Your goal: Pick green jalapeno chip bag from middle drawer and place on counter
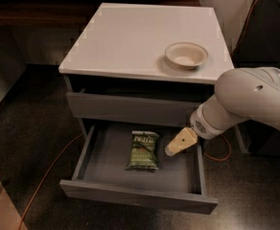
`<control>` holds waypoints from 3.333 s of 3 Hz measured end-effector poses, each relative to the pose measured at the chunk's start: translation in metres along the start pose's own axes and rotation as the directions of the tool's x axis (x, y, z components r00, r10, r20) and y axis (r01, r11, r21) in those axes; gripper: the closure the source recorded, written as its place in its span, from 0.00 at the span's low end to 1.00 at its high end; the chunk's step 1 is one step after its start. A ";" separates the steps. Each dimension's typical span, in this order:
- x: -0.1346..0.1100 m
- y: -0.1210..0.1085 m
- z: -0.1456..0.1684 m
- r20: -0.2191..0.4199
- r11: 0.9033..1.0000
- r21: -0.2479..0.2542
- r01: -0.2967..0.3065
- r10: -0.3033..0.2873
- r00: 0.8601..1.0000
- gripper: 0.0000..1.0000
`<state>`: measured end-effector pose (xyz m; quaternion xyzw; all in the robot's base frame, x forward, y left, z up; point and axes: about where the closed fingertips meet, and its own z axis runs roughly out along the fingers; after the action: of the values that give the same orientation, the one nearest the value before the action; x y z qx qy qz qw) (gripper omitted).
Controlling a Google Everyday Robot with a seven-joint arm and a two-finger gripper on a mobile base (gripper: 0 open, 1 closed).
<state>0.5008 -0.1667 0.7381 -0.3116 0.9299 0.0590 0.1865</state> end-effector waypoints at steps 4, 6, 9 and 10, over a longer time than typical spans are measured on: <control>-0.039 0.018 0.186 -0.005 0.970 -0.009 -0.241 0.241 0.970 0.00; -0.047 0.031 0.267 -0.035 0.951 0.020 -0.309 0.309 0.950 0.00; -0.051 0.027 0.366 -0.056 0.945 0.039 -0.323 0.325 0.944 0.00; -0.048 0.025 0.387 -0.060 0.940 0.044 -0.338 0.340 0.938 0.00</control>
Offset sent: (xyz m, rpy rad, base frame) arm 0.0824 0.0800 -0.1287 0.1532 0.0784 -0.1875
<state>0.6412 -0.0329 0.3994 -0.1453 0.9762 0.0646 0.1477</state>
